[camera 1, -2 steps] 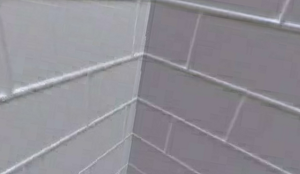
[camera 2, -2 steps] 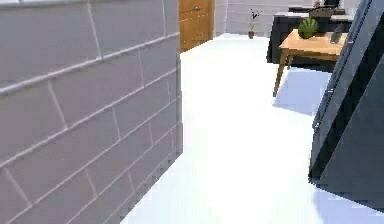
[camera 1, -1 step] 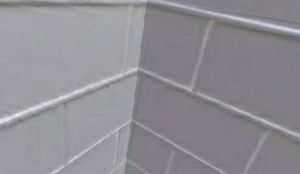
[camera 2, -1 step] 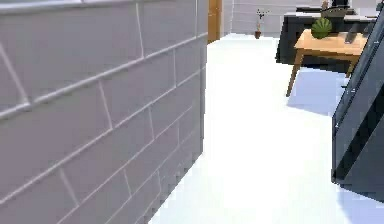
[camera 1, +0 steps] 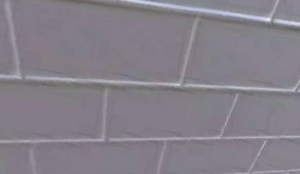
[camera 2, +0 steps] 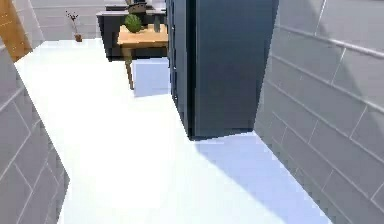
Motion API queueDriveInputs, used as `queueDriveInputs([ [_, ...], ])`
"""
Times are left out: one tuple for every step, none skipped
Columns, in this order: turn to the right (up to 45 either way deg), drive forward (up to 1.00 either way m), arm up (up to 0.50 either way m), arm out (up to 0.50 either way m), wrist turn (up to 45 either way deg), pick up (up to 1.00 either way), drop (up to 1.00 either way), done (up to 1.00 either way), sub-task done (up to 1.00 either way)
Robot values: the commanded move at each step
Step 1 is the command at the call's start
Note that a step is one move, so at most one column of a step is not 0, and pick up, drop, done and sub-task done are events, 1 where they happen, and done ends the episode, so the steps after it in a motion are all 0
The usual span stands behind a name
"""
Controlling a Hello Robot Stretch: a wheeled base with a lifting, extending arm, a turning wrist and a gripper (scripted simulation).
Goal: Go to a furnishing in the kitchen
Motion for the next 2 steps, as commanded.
queueDriveInputs([
  [45.0, 0.0, 0.0, 0.0, 0.0, 0.0, 0.0, 0.0, 0.0],
  [30.0, 0.0, 0.0, 0.0, 0.0, 0.0, 0.0, 0.0, 0.0],
])
